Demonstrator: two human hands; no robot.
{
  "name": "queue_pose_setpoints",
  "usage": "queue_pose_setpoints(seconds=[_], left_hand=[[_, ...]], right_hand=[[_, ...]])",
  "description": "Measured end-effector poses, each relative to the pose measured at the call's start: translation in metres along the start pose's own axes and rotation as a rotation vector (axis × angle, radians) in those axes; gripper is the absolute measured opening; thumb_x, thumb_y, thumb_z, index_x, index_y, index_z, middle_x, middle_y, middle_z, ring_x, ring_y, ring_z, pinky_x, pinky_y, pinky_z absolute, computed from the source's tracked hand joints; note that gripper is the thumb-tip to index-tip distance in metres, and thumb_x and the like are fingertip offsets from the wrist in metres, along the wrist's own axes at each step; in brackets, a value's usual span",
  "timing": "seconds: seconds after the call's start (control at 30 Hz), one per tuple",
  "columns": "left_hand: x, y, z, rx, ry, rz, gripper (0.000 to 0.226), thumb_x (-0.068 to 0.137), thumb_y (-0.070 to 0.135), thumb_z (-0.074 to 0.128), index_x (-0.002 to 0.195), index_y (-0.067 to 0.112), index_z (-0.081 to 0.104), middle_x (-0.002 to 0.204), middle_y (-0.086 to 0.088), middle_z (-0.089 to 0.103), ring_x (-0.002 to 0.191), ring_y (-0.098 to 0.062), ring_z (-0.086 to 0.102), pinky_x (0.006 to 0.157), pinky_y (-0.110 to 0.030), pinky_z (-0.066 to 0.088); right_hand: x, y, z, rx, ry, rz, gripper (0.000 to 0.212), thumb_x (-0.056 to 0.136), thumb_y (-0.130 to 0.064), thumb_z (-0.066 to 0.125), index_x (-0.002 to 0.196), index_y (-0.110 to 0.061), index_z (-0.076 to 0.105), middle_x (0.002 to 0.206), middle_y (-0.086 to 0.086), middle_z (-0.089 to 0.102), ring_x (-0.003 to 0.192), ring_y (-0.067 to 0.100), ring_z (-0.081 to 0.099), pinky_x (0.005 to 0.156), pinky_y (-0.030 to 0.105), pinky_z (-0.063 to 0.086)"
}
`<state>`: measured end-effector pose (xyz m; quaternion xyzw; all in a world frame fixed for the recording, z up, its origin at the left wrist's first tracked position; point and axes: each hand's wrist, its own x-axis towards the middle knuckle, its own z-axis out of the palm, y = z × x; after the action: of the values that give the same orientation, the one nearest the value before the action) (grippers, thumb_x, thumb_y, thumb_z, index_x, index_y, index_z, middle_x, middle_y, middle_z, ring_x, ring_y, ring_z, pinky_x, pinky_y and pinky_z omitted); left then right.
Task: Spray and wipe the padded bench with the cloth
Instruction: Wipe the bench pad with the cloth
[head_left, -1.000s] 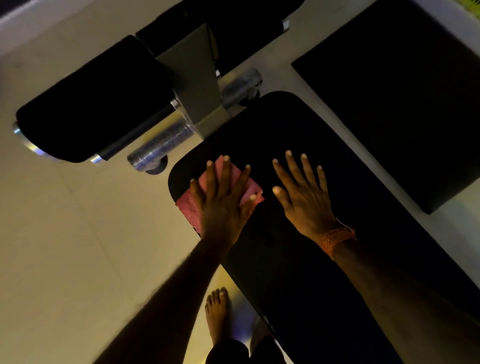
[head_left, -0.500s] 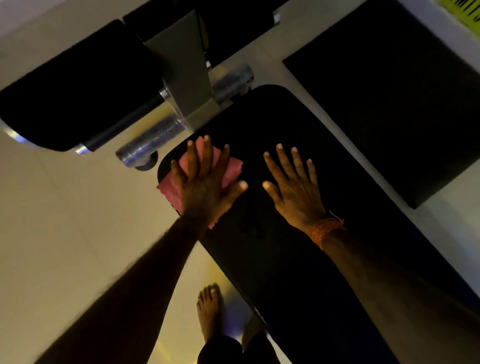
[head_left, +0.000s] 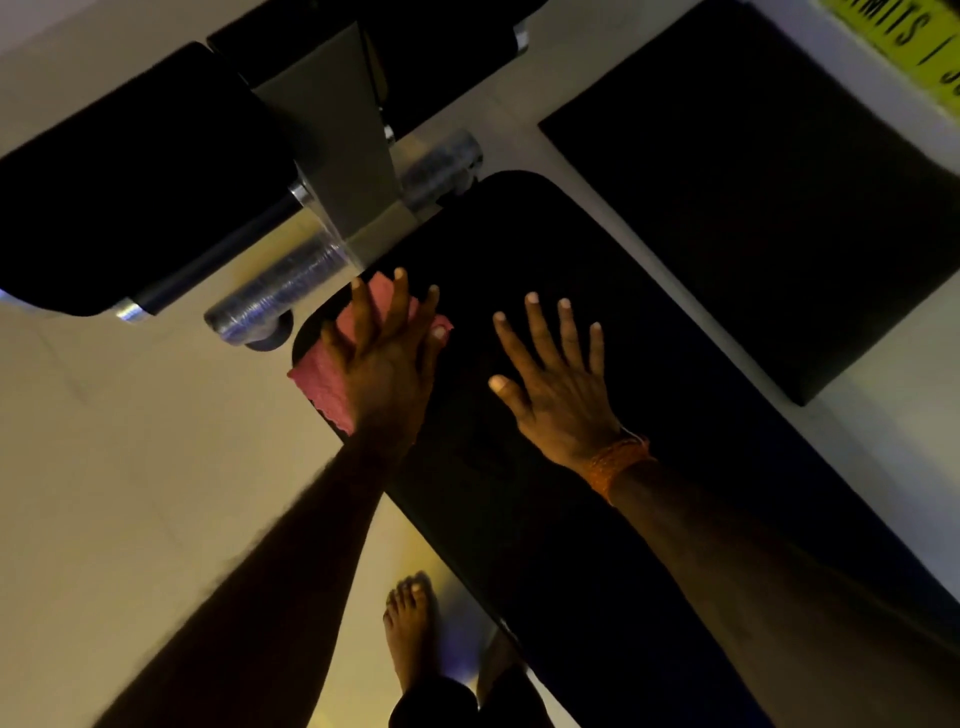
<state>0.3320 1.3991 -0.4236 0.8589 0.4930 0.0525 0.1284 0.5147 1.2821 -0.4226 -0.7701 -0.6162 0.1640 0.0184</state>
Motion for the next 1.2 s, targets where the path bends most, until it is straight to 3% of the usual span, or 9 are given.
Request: queue_pose_setpoints(seconds=[0.13, 0.3, 0.43, 0.6, 0.8, 0.97, 1.07, 1.13, 1.2], left_hand=[[-0.036, -0.011, 0.003, 0.084, -0.033, 0.356, 0.060, 0.105, 0.054, 0.032, 0.161, 0.037, 0.020, 0.171, 0.005, 0.009, 0.159, -0.030, 0.000, 0.119, -0.070, 0.012], [-0.001, -0.026, -0.010, 0.111, 0.003, 0.065, 0.062, 0.104, 0.052, 0.030, 0.162, 0.036, 0.014, 0.172, 0.002, 0.005, 0.158, -0.032, 0.002, 0.121, -0.068, 0.007], [-0.032, -0.023, -0.003, 0.159, -0.061, 0.375, 0.058, 0.105, 0.047, 0.032, 0.161, 0.039, 0.019, 0.172, 0.000, 0.007, 0.159, -0.032, 0.002, 0.119, -0.070, 0.013], [0.029, -0.046, -0.018, 0.006, 0.047, -0.129, 0.059, 0.105, 0.053, 0.017, 0.161, 0.037, 0.014, 0.172, -0.003, 0.004, 0.158, -0.033, -0.002, 0.121, -0.069, 0.007], [-0.061, -0.030, -0.004, 0.105, -0.100, 0.502, 0.058, 0.104, 0.045, 0.041, 0.160, 0.037, 0.025, 0.171, 0.005, 0.014, 0.159, -0.026, 0.002, 0.124, -0.064, 0.009], [-0.016, -0.034, -0.008, 0.071, 0.011, 0.244, 0.056, 0.106, 0.044, 0.036, 0.160, 0.034, 0.024, 0.171, 0.001, 0.014, 0.159, -0.027, 0.006, 0.123, -0.064, 0.011], [-0.080, 0.019, 0.017, -0.029, -0.078, 0.546, 0.064, 0.103, 0.038, 0.052, 0.160, 0.034, 0.024, 0.169, 0.000, 0.022, 0.158, -0.026, 0.014, 0.124, -0.060, 0.011], [-0.113, 0.030, 0.020, 0.052, -0.125, 0.752, 0.063, 0.103, 0.043, 0.047, 0.160, 0.034, 0.023, 0.169, 0.002, 0.020, 0.158, -0.025, 0.014, 0.124, -0.059, 0.011], [-0.090, 0.019, 0.018, 0.132, -0.040, 0.736, 0.060, 0.103, 0.045, 0.044, 0.160, 0.034, 0.026, 0.170, 0.003, 0.020, 0.158, -0.025, 0.015, 0.123, -0.060, 0.011]], right_hand=[[-0.002, 0.016, -0.003, -0.028, 0.000, -0.017, 0.068, 0.102, -0.065, 0.012, 0.164, -0.037, 0.003, 0.173, 0.003, -0.009, 0.159, 0.032, -0.008, 0.123, 0.067, 0.007], [-0.001, 0.015, 0.003, -0.045, 0.032, 0.016, 0.069, 0.103, -0.062, 0.012, 0.164, -0.033, 0.001, 0.173, 0.007, -0.008, 0.159, 0.033, -0.007, 0.124, 0.065, 0.005], [-0.003, 0.015, 0.002, -0.047, 0.030, 0.029, 0.069, 0.102, -0.062, 0.014, 0.165, -0.033, 0.003, 0.173, 0.007, -0.007, 0.159, 0.033, -0.006, 0.124, 0.067, 0.008], [-0.002, 0.012, 0.000, -0.020, 0.022, 0.049, 0.070, 0.101, -0.063, 0.010, 0.164, -0.034, 0.002, 0.173, 0.005, -0.009, 0.159, 0.032, -0.007, 0.125, 0.063, 0.001], [-0.021, 0.009, 0.004, 0.009, 0.013, 0.053, 0.070, 0.101, -0.063, 0.011, 0.164, -0.034, 0.004, 0.174, 0.004, -0.006, 0.160, 0.030, -0.005, 0.124, 0.065, 0.006], [-0.056, 0.019, 0.009, -0.002, 0.019, 0.129, 0.067, 0.104, -0.058, 0.018, 0.165, -0.033, 0.003, 0.174, 0.002, -0.007, 0.160, 0.030, -0.004, 0.124, 0.065, 0.007], [-0.088, 0.025, 0.014, 0.022, 0.038, 0.226, 0.066, 0.105, -0.057, 0.019, 0.165, -0.034, 0.005, 0.174, 0.002, -0.004, 0.160, 0.030, -0.002, 0.124, 0.064, 0.008], [-0.112, 0.030, 0.016, 0.049, 0.042, 0.313, 0.065, 0.105, -0.058, 0.017, 0.164, -0.034, 0.005, 0.174, 0.001, -0.004, 0.160, 0.029, -0.001, 0.124, 0.066, 0.009], [-0.138, 0.033, 0.020, 0.069, 0.051, 0.399, 0.065, 0.105, -0.059, 0.016, 0.164, -0.034, 0.007, 0.174, 0.001, -0.002, 0.160, 0.031, 0.000, 0.123, 0.067, 0.011]])
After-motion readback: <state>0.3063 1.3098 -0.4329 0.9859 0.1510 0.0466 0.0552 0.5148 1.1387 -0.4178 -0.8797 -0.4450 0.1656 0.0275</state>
